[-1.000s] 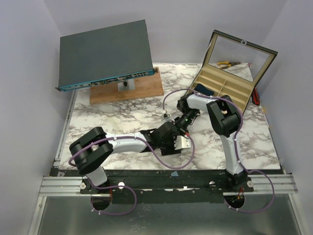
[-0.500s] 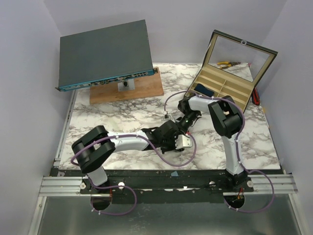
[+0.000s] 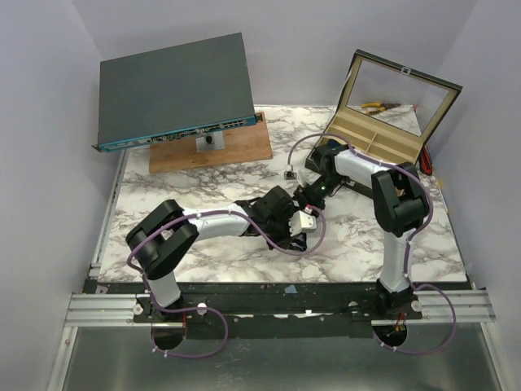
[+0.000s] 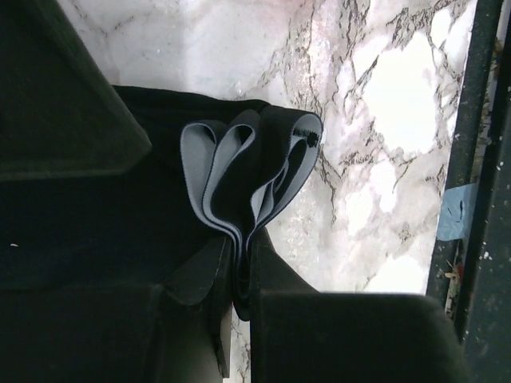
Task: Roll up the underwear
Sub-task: Roll the underwear to the center of the board.
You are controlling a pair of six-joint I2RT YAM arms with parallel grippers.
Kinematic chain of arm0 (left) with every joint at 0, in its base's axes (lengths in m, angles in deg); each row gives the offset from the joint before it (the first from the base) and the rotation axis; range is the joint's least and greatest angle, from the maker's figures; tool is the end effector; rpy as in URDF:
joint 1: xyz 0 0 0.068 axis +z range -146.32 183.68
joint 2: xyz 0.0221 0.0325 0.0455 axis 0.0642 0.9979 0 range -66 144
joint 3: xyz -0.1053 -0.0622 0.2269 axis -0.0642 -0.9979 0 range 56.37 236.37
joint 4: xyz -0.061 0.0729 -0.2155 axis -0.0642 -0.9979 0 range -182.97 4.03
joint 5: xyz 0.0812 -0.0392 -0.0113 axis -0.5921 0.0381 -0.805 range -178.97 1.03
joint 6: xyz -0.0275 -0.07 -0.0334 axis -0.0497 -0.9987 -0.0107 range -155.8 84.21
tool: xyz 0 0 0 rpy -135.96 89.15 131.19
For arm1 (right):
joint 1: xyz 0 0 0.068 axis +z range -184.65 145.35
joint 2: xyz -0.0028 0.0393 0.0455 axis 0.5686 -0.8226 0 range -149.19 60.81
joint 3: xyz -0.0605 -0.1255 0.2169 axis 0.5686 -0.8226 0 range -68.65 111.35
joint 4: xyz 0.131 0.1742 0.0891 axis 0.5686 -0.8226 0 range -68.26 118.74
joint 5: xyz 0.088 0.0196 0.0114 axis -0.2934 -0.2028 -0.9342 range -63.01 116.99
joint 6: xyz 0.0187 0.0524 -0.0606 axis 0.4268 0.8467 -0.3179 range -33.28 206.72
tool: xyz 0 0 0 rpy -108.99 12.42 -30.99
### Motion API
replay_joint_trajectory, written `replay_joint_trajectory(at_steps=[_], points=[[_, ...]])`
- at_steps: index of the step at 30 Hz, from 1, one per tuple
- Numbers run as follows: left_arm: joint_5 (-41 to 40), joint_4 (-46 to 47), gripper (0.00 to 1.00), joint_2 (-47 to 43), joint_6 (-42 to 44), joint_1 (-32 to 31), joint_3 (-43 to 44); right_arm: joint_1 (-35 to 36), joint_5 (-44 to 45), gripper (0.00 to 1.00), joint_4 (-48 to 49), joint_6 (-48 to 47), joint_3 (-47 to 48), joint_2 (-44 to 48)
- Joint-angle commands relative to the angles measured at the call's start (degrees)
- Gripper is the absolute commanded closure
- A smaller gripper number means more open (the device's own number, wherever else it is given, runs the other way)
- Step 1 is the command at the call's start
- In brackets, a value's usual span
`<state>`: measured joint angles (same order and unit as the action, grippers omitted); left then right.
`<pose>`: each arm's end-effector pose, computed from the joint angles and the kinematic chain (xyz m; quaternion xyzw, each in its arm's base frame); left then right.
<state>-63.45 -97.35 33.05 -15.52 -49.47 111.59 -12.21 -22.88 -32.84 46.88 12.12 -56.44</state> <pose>0.1770 -0.2876 0.1379 0.6093 0.7066 -0.2847 0.2201 0.2815 0.1755 0.1346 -0.4424 0.7895 0.4253 0.0006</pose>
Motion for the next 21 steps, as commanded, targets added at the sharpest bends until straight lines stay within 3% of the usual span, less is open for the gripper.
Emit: replay_joint_trajectory(at_steps=[1,9,21], points=[[7.2,-5.4,1.0,2.1,-2.4,3.0,1.7,-2.8,1.8,0.48,1.3,0.1,-1.3,3.2],[15.2,-10.7,1.0,6.9,-4.5,7.4,7.2,-7.0,-0.4,0.49,5.9,0.9,-9.0,11.5],[30.7,-23.5,1.0,20.3,-7.3,14.2,20.8,-7.9,5.5,0.48,28.4,15.2,-26.7,34.3]])
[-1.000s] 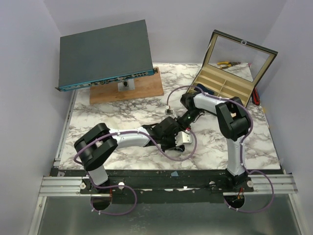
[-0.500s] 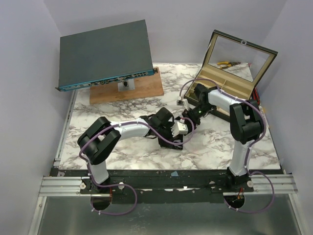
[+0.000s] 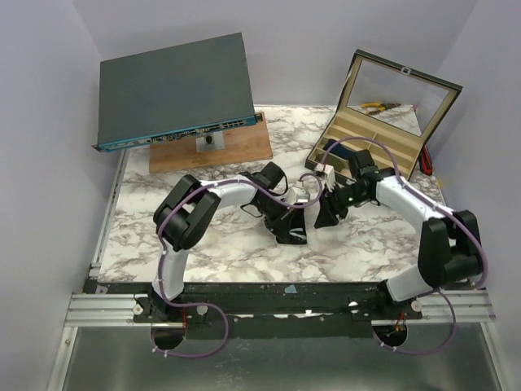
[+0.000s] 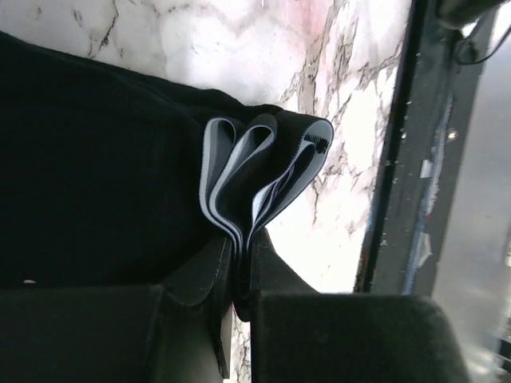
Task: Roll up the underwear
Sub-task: Roll the underwear to the center of the board.
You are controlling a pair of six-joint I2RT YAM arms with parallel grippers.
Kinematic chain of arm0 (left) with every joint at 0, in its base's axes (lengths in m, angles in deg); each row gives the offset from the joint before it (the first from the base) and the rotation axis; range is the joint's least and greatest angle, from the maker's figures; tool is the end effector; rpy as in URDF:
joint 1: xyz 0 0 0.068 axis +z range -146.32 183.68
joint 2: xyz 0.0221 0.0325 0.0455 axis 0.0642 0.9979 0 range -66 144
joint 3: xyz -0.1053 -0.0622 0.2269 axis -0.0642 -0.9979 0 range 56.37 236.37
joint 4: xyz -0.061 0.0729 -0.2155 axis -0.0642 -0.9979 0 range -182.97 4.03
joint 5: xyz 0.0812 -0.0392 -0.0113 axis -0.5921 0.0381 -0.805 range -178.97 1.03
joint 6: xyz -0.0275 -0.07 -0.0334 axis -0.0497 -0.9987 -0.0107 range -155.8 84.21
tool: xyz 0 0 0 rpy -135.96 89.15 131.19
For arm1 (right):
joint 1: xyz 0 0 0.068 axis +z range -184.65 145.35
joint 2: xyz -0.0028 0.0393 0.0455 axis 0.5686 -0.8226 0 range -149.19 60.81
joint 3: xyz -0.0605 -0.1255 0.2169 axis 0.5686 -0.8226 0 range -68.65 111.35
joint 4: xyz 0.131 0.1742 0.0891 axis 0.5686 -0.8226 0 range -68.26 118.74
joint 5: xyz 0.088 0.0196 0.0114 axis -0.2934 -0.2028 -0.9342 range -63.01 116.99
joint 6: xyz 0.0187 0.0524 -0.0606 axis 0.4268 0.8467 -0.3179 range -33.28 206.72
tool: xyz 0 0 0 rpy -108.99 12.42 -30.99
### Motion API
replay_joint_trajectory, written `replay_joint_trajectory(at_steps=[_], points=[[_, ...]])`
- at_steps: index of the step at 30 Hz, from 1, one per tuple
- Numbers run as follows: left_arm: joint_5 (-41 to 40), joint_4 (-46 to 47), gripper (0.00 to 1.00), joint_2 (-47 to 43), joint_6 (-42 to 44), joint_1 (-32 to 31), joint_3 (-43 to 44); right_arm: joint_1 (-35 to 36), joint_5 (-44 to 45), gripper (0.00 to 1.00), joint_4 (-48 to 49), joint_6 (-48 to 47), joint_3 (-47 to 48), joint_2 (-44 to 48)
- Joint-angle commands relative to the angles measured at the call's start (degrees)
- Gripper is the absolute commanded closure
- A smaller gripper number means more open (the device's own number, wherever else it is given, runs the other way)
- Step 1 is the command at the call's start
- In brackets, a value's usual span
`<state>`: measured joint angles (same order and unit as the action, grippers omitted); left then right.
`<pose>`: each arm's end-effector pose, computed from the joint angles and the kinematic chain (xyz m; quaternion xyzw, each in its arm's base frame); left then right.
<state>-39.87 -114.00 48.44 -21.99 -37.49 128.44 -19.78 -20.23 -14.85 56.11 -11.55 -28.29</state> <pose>0.2384 -0.2804 0.1238 0.4765 0.7625 -0.4344 0.0537 0.2403 0.1181 0.1790 -0.3977 0.8190 0.3778 0.1682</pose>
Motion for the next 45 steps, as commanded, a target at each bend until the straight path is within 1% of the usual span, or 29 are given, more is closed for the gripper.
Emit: replay_joint_trajectory(at_steps=[1,4,7,10,14,17,21,26,31,39,45], points=[[7.9,-7.4,1.0,5.9,-1.2,2.7,4.7,-0.4,3.3,0.48,11.2,6.2,-3.7,7.6],[9.8,-9.5,1.0,8.7,-2.9,4.0,7.7,-0.1,5.4,0.45,13.7,5.2,-6.4,11.6],[12.2,-12.9,1.0,12.2,-3.6,5.1,11.2,2.1,8.9,0.42,15.9,4.2,-8.5,14.5],[14.0,-14.1,1.0,14.2,-4.9,5.9,12.9,6.2,14.7,0.41,17.6,2.8,-9.9,15.8],[16.9,-16.0,1.0,16.0,-5.3,6.8,14.1,13.4,23.3,0.37,22.4,1.5,-13.1,17.9],[19.0,-17.4,1.0,17.4,-5.4,7.5,14.6,18.2,28.9,0.35,25.5,0.2,-14.4,18.0],[21.2,-18.8,1.0,19.4,-5.7,8.5,14.9,23.3,33.2,0.31,27.0,-1.6,-15.4,16.8],[23.4,-21.4,1.0,21.3,-5.2,9.0,16.7,29.5,38.8,0.3,28.5,-3.8,-16.4,14.5],[23.5,-22.0,1.0,21.8,-4.8,9.2,17.1,31.9,41.5,0.31,29.3,-6.7,-15.6,10.9],[23.3,-23.3,1.0,22.4,-3.9,9.3,17.6,32.2,41.8,0.35,31.1,-10.4,-15.2,6.1],[22.9,-24.0,1.0,23.2,-3.4,9.4,17.9,32.3,41.6,0.35,33.0,-11.4,-15.3,4.7]])
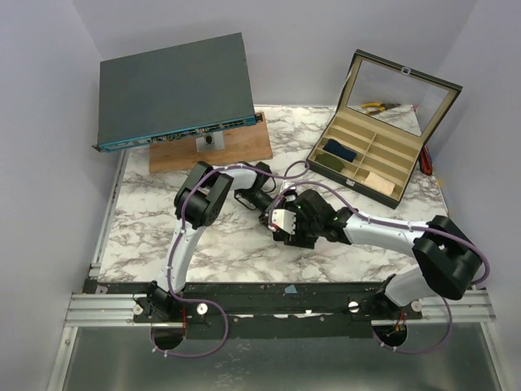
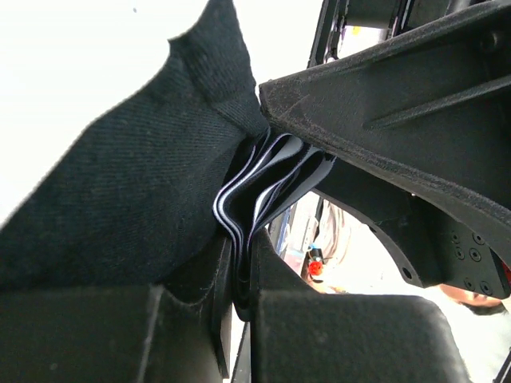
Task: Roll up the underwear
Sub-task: Roll the underwear to the center of the board.
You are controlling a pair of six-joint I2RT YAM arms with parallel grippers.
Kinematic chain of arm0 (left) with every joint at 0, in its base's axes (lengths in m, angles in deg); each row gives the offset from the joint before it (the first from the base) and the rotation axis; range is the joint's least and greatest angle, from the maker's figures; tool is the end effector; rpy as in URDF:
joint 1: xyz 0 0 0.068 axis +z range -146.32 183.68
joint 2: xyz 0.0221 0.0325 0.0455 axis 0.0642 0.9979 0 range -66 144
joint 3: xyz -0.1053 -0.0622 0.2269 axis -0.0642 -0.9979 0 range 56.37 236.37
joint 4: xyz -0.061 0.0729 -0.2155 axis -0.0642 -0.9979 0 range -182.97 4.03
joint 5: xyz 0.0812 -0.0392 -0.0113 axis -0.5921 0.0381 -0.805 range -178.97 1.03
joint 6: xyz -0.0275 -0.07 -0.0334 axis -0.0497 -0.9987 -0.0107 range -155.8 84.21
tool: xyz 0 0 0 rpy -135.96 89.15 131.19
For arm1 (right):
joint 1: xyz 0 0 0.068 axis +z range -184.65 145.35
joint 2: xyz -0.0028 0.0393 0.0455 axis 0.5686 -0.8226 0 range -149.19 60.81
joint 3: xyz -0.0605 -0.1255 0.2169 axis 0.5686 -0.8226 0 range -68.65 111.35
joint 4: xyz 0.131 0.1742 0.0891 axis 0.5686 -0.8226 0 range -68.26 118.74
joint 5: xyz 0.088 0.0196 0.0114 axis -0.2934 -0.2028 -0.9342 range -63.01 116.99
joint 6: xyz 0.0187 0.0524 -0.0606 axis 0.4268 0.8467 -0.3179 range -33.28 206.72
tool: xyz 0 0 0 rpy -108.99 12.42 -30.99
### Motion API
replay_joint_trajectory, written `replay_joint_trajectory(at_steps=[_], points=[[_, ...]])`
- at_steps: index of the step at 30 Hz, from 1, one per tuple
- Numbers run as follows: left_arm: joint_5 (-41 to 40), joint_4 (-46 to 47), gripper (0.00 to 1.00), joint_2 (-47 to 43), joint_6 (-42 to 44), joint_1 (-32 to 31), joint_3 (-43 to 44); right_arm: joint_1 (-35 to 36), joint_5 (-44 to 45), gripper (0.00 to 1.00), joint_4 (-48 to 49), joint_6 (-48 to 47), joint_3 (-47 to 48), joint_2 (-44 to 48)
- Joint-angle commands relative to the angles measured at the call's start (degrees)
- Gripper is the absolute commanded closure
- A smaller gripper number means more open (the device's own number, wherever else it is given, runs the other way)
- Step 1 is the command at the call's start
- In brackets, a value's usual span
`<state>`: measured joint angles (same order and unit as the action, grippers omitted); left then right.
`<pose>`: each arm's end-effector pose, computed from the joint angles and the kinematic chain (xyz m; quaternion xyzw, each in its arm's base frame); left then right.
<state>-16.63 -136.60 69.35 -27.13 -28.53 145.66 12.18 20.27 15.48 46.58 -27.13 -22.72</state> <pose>0.2845 -0.2600 0.0783 -0.2492 -0.7672 0.5672 0.1663 0.1829 0.2071 0.1405 -0.6683 0.6793 0.0732 0.2942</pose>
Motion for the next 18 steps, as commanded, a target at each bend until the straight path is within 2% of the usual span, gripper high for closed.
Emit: replay_joint_trajectory(at_steps=[1,6,9,14,18], points=[[-0.4,-1.5,1.0,2.4,1.9,0.3,0.7,0.4,1.1,0.35,2.7,-2.1,0.4,-1.0],[-1.0,-1.9,1.0,2.4,2.4,0.5,0.9,0.5,0.4,0.35,1.8,-3.5,1.8,-3.0],[-1.3,-2.2,1.0,2.3,2.7,0.4,1.0,0.5,-0.1,0.39,1.7,-3.6,2.5,-5.0],[-1.8,-1.9,1.0,2.0,2.8,0.3,0.8,0.5,-0.9,0.53,1.9,-3.5,2.0,-7.4],[-2.0,-1.5,1.0,1.6,2.7,0.4,0.4,0.5,-2.3,0.71,1.7,-1.9,1.6,-8.1]])
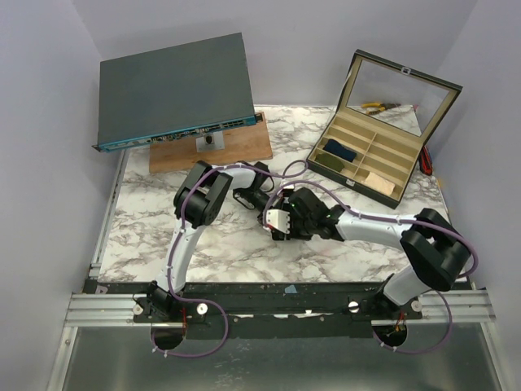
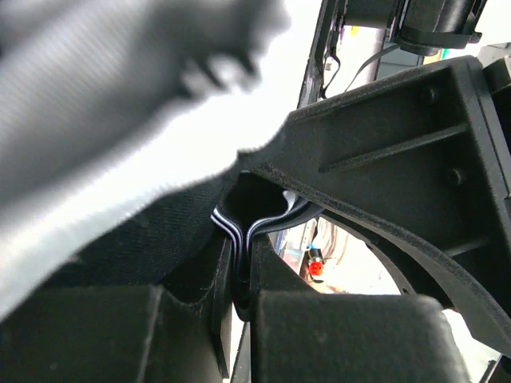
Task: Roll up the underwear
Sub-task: Roll the underwear to the center of the board.
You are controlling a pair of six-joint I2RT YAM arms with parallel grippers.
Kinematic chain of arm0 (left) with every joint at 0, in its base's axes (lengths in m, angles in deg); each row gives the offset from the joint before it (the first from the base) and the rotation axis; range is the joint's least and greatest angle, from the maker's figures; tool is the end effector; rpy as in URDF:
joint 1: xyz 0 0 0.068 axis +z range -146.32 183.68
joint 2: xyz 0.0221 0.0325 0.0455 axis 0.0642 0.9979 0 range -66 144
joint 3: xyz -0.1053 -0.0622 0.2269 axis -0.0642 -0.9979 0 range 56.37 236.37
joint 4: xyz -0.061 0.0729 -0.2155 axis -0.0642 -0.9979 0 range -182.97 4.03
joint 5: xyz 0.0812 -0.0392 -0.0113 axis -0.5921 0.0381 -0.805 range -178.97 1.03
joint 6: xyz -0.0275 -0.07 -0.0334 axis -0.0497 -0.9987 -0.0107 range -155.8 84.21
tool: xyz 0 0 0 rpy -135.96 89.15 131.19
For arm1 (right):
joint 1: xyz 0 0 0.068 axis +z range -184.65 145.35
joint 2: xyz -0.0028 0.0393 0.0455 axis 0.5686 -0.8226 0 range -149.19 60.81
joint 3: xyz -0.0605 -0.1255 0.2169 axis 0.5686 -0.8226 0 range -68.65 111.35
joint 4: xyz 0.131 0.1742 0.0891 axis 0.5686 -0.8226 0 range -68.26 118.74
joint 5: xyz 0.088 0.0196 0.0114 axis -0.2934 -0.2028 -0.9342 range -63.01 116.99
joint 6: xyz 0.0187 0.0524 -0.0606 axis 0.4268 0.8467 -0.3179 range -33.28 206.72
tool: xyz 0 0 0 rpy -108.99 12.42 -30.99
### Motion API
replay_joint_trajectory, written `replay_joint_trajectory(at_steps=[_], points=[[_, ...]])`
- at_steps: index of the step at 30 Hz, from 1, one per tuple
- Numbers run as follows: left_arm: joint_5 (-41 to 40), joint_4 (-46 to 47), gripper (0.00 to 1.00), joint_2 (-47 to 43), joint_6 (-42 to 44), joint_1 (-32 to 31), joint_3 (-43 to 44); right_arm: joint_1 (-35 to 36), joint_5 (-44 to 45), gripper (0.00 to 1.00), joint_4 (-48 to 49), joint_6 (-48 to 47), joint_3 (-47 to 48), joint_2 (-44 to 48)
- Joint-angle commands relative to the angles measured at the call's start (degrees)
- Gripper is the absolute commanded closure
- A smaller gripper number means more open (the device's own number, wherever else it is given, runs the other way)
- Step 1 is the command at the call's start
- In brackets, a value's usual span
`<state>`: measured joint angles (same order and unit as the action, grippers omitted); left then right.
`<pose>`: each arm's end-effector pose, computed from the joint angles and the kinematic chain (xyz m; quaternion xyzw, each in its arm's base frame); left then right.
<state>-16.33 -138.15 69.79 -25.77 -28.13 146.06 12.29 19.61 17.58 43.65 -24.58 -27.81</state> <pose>0.2852 -0.2574 0.0775 -0.2470 -0.7659 0.5691 0.1687 0.1930 0.2200 0.1326 -0.6877 0.6608 0.0713 0.2920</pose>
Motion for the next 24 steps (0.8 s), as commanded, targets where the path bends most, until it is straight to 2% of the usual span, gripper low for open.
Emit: replay_joint_trajectory(at_steps=[1,2,4,6,8,9,11,14,19,22,24], points=[[-2.4,0.3,1.0,0.9,1.2,0.0,-0.2,0.3,-2.1,0.77,-0.6,1.5,-1.2,-3.0],[-2.6,0.7,1.0,0.6,1.1,0.0,-0.5,0.3,-2.6,0.82,-0.8,2.0,-1.3,-2.9],[-2.9,1.3,0.93,-0.1,0.9,0.0,-1.0,0.3,-4.4,0.93,-1.5,3.4,-1.3,-2.8],[-3.2,1.7,0.84,-1.1,1.0,0.0,-1.5,0.2,-6.7,0.99,-2.8,4.5,-0.8,-3.0],[-3.6,2.4,0.76,-2.3,1.1,0.1,-2.2,-0.3,-8.5,0.99,-4.5,5.4,0.0,-3.5],[-4.0,2.8,0.64,-3.0,1.0,0.2,-2.5,-0.6,-9.4,0.99,-5.0,6.0,0.3,-3.6],[-4.8,3.3,0.51,-4.4,1.1,0.4,-3.2,-1.3,-11.5,0.99,-6.2,6.9,0.7,-3.3],[-5.9,4.0,0.4,-6.3,1.2,1.1,-4.0,-1.4,-13.5,0.99,-8.3,8.5,1.2,-2.6],[-7.6,3.8,0.12,-10.8,2.6,2.9,-5.4,-1.5,-16.1,0.99,-11.4,10.8,2.2,-1.8],[-8.4,3.7,0.01,-14.0,3.5,4.2,-6.8,-1.8,-17.2,0.99,-12.8,12.0,2.9,-1.7],[-8.8,3.6,0.01,-16.2,3.9,5.2,-8.1,-1.9,-17.7,0.99,-13.4,12.7,3.3,-1.6]])
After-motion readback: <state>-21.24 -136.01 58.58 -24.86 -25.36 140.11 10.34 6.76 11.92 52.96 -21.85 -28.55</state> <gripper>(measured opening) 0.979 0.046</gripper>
